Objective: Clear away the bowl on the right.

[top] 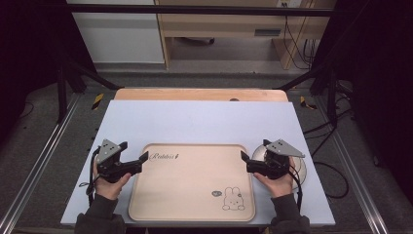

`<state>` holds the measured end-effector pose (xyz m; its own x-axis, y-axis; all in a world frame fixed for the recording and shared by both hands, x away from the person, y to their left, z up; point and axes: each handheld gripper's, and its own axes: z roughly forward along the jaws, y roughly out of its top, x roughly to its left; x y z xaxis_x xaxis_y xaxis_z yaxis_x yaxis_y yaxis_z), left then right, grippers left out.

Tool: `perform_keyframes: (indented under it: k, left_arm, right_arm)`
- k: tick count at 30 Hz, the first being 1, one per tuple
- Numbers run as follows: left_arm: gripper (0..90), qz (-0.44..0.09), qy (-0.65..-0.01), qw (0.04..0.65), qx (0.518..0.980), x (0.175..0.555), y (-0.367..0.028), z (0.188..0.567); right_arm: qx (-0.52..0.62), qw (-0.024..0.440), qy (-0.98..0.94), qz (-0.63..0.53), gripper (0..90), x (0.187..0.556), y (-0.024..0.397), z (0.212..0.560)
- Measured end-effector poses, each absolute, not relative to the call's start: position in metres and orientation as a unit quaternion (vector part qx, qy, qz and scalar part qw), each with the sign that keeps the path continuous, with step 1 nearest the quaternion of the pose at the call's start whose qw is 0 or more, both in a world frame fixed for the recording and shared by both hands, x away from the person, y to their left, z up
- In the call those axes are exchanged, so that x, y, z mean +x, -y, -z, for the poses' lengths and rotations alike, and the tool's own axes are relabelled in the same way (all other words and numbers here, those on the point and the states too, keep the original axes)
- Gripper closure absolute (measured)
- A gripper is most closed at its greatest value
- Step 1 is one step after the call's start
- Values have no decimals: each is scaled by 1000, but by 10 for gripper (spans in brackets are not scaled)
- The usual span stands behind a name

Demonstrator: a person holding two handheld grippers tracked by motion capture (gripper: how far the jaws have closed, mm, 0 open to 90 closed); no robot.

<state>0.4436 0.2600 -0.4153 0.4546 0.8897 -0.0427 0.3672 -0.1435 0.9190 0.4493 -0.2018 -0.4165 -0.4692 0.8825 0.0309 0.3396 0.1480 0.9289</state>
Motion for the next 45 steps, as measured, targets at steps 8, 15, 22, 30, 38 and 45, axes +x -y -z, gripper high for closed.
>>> perform_keyframes:
  k: [8, 15, 22, 30, 38, 45]
  left_arm:
    - [135, -269, -446, 479, 707, 443, -259, 417]
    - [136, -268, -444, 478, 708, 443, -257, 418]
    - [137, -268, -444, 479, 708, 443, -257, 418]
    - [139, -268, -445, 479, 708, 443, -258, 418]
    - [140, -269, -446, 479, 707, 443, -258, 418]
    - [140, -268, -444, 477, 710, 443, -257, 418]
  right_arm:
    - [438, 281, -702, -485, 94, 448, 204, 417]
    - [438, 284, -704, -482, 94, 447, 205, 415]
    - [436, 287, -704, -481, 100, 445, 208, 411]
    - [442, 298, -702, -473, 103, 444, 212, 406]
    - [445, 304, -696, -474, 116, 442, 223, 402]
    - [449, 306, -693, -474, 117, 441, 230, 400]
